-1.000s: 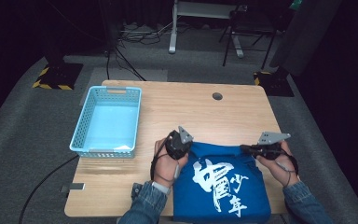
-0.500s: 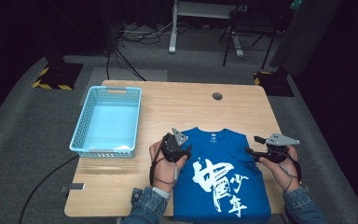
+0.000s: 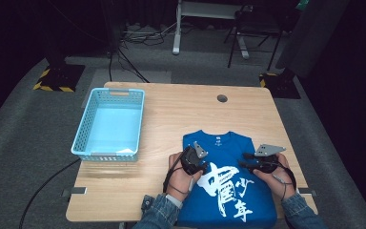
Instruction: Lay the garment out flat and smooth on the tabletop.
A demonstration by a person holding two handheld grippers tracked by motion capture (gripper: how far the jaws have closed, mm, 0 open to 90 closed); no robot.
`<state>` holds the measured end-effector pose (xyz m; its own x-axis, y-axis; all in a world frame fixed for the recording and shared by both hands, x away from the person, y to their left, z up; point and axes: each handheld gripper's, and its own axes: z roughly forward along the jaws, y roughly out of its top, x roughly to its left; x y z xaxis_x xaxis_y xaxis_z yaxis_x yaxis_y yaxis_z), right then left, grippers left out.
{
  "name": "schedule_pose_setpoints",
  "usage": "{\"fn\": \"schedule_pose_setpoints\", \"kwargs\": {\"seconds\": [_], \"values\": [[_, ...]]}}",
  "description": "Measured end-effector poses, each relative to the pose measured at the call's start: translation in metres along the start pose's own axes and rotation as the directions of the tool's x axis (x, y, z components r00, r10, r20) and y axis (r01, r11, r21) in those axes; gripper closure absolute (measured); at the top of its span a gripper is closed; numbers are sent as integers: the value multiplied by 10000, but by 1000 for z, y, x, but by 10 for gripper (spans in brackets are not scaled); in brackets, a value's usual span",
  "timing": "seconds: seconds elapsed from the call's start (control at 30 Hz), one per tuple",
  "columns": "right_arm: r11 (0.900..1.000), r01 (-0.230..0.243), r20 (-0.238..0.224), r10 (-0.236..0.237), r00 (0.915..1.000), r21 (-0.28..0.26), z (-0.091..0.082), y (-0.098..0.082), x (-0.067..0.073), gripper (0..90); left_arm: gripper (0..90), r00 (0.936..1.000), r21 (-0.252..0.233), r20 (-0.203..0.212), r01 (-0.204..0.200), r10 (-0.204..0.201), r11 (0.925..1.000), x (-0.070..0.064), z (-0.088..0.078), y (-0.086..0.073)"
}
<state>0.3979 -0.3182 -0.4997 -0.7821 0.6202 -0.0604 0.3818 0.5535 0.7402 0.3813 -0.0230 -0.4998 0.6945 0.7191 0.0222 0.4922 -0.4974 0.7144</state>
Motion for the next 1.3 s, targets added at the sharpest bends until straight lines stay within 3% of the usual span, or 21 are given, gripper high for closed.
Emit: {"fn": "schedule_pose_setpoints", "kwargs": {"seconds": [0.1,0.2,0.43,0.53,0.57,0.6,0.67,0.73,0.8,0.83,0.97,1.07,1.17,1.3], "values": [[9999,-54,-33,55,10000,117,-2,1,-2,776,706,9999,150,-142,-19,21,9999,2,-3,1],[9996,-283,90,283,9996,-31,-6,2,-5,868,840,9994,-93,-12,349,-349,9993,8,-9,1],[9934,-739,985,824,9917,-872,-36,0,-20,879,874,9931,-745,-768,831,-888,9938,32,-45,-6],[9882,-957,1471,1130,9826,-1198,-57,-12,-28,878,843,9827,-858,-1460,1024,-1142,9910,46,-66,-25],[9848,-1154,1659,1363,9767,-1298,-64,-18,-31,873,827,9783,-836,-1602,1191,-1313,9894,49,-71,-31],[9815,-1331,1801,1570,9710,-1379,-69,-24,-34,837,786,9687,-724,-1998,1354,-1473,9881,52,-77,-40],[9660,-2017,2514,2380,9382,-1616,-80,-42,-42,664,721,9542,-642,-2506,1519,-1632,9863,54,-85,-52],[9506,-2474,3072,2960,9045,-1874,-88,-54,-46,514,619,9410,-793,-2702,1890,-2036,9788,56,-90,-59],[9457,-2580,3398,3129,8869,-1975,-93,-59,-46,464,573,9405,-1018,-2541,2057,-2254,9733,56,-91,-60],[9464,-2508,3401,3084,8884,-2034,-94,-59,-45,451,539,9429,-1071,-2427,2075,-2280,9724,56,-89,-59],[9540,-2180,2957,2730,9154,-2059,-90,-47,-37,428,478,9568,-1150,-2000,1909,-2109,9749,47,-78,-48],[9585,-1994,2706,2508,9295,-2036,-84,-39,-32,419,439,9678,-1165,-1573,1793,-1964,9769,40,-69,-38],[9615,-1887,2523,2366,9383,-2000,-81,-36,-27,419,378,9756,-1097,-1115,1773,-1893,9780,34,-58,-28],[9622,-1782,2326,2251,9462,-2062,-81,-35,-19,419,330,9786,-941,-761,1837,-1911,9785,29,-38,-14]]}}
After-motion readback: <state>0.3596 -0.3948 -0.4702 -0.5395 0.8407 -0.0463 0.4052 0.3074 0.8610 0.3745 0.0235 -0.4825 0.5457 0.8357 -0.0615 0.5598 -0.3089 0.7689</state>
